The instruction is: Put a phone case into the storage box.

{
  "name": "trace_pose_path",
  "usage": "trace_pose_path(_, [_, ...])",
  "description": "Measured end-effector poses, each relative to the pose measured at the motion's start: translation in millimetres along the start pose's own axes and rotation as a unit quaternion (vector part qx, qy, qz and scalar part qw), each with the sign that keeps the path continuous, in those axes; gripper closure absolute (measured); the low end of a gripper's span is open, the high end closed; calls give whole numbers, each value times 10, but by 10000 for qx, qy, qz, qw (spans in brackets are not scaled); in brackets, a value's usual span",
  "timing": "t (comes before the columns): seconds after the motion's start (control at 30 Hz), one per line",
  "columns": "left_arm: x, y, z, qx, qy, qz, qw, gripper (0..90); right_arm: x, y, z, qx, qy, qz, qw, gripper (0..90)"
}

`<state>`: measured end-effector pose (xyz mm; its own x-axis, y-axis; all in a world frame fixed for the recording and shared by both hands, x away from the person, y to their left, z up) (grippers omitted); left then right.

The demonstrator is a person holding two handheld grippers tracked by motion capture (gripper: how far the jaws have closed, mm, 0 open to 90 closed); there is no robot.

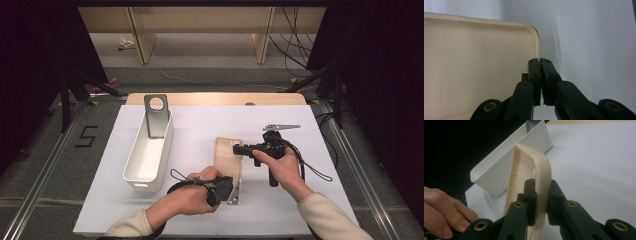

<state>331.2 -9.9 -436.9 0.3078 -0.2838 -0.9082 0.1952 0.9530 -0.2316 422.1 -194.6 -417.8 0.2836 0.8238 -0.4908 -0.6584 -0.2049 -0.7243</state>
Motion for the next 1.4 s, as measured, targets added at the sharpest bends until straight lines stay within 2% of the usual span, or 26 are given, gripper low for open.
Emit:
trace_pose_path(0.3, [-21,23,32,-112,-145,-149,9997,851,-62,-40,52,4,-56,-175,9998,813])
trace_pose_path(0.33, [-18,22,26,-215,-104,-249,9994,846,-69,-42,53,-39,-8,-168,9999,813])
trace_pose_path(0.4, [-27,21,26,-282,-84,-322,9990,817,-82,-45,43,-101,79,-188,9997,813])
trace_pose_path(0.5, [-38,22,31,-366,-39,-435,9984,775,-109,-49,21,-46,91,-244,9997,813])
trace_pose_path(0.63, [-77,34,70,-646,-112,-700,9954,669,-155,-66,4,-56,138,-317,9994,812])
trace_pose_path(0.87, [-149,76,146,-1098,-348,-1149,9867,342,-233,-85,-23,-73,218,-422,9988,811])
trace_pose_path(0.9, [-155,83,155,-1176,-398,-1203,9849,275,-245,-87,-32,-97,228,-451,9987,811])
trace_pose_path(0.97, [-169,97,173,-1327,-384,-1343,9813,212,-266,-88,-41,-101,252,-463,9986,810])
trace_pose_path(1.0, [-166,98,172,-1517,-361,-1499,9763,189,-274,-88,-46,-105,275,-483,9984,810])
trace_pose_path(1.03, [-174,105,180,-1590,-343,-1548,9745,166,-282,-89,-49,-118,299,-489,9983,810])
trace_pose_path(1.13, [-217,146,225,-1830,-290,-1769,9666,146,-303,-86,-61,-206,376,-546,9976,810])
trace_pose_path(1.2, [-244,175,258,-2033,-312,-1933,9593,136,-314,-83,-67,-244,408,-563,9973,810])
trace_pose_path(1.3, [-288,232,315,-2363,-343,-2174,9464,99,-329,-82,-74,-298,485,-601,9966,810])
trace_pose_path(1.4, [-329,291,367,-2602,-387,-2299,9370,75,-344,-84,-81,-302,500,-636,9963,810])
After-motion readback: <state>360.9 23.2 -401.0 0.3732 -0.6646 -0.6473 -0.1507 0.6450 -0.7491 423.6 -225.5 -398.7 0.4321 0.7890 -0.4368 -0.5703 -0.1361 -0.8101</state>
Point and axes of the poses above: each handheld gripper's, and its own axes: x roughly forward along the jaws, y roughly out of its underside, z roughly to its left, the point moved 1 cm from there along x, roughly forward along the jaws, and after that the axes turned 5 degrees about z, right-handed, at the moved point
